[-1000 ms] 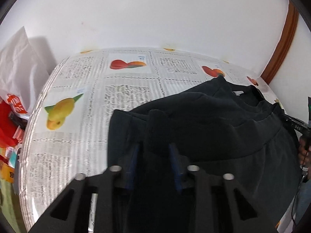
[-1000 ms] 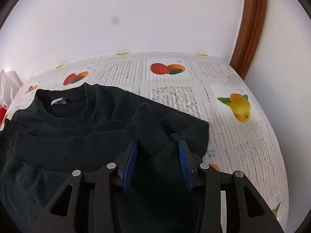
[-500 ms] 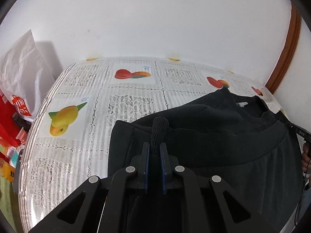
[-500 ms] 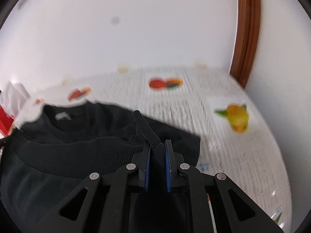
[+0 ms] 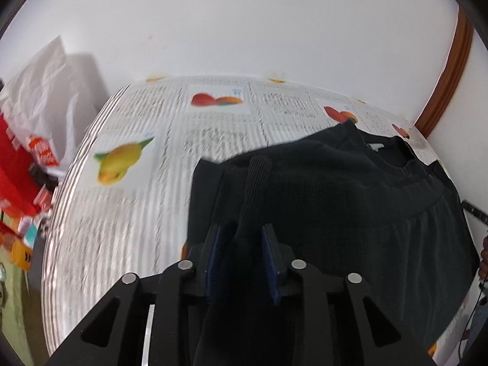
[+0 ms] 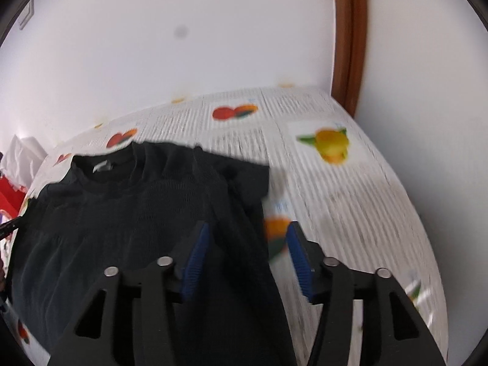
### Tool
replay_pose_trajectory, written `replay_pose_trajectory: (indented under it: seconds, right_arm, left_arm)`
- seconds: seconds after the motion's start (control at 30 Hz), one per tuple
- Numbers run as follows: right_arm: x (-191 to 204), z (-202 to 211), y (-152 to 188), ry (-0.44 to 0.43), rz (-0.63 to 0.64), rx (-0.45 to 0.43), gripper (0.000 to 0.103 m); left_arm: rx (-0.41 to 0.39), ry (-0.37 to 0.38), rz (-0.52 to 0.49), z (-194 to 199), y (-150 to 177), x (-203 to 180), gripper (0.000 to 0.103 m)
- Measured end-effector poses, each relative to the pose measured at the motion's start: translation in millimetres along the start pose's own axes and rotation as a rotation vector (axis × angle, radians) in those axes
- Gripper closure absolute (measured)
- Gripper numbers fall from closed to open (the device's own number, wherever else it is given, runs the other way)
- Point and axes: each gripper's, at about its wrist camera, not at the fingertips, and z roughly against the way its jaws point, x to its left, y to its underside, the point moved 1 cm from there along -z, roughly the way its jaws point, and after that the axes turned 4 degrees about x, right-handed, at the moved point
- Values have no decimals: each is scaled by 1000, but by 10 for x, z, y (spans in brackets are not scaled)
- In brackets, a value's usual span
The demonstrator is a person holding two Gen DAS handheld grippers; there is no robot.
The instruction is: Fold small clothes
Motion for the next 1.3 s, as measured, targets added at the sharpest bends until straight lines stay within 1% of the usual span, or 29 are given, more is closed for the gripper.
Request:
replay_pose_trajectory:
  seconds: [0.07,0.13,0.2,0.3,0.37,0.4,0.43,0.47,0.5,0.53,0.57,0.6,0.67,0.73,0.83,0.93,1.03,1.1,1.13,1.2,1.23,1.3]
  right_arm:
    - [-55,-17,138,-8,-12,37,46]
    - [-74,-56,268,-21,-20,63,46]
    - [-82,-110,367,-42,-31,86,47]
    - [-60,-162,403,-41,-34,79,47]
    - [-48,-197,379,-44,-43,77,47]
    - [-32,-214,356,-43,-45,77,49]
    - [-11,-231,336,-49,-42,78,60]
    - [14,-250,314,-66,-31,85,74]
    - [37,-257,294,-73,-19,90,79]
    - [64,-246,276,-73,0,86,87]
    - [84,-221,255,-70,27,78,89]
    - [77,-206,239,-70,39,73,89]
    - [-1,-156,168,-98,33,52,91]
    - [-88,-129,73,-102,20,30,91]
    - [-211,-180,-69,-69,-5,13,91]
    - [-381,-304,-213,-44,-41,19,91]
    - [-507,-391,-290,-34,-52,20,91]
    - [-547,-445,-283,-35,-56,29,90]
    - [-554,-452,-265,-35,-63,31,89]
    - [-547,-420,-218,14,-69,34,84]
    - [-534,-357,-198,46,-75,30,79]
    - [-514,-215,-165,105,-93,8,78]
  left_arm:
    - [13,-2,6,79,138,75,69]
    - [20,1,19,153,279,143,67]
    - [44,24,35,198,431,212,60]
    - [68,50,50,220,627,272,55]
    - [80,62,48,215,716,284,55]
    - [77,68,54,217,725,287,55]
    - [71,77,67,211,737,302,55]
    - [71,84,77,203,734,310,57]
    - [65,105,86,199,732,312,70]
    - [62,134,93,202,729,302,79]
    - [56,122,96,208,715,286,93]
    - [52,107,93,213,697,271,93]
    - [48,101,79,192,623,207,94]
    - [38,104,69,167,552,152,94]
    - [22,127,58,82,359,-17,94]
    - [8,127,34,-10,202,-167,94]
    - [26,112,21,-158,105,-275,94]
    - [52,91,23,-243,102,-305,94]
    - [51,84,21,-243,118,-315,94]
    - [38,63,-5,-198,146,-335,93]
    - [36,49,-14,-166,162,-337,93]
    - [38,38,-20,-88,225,-306,91]
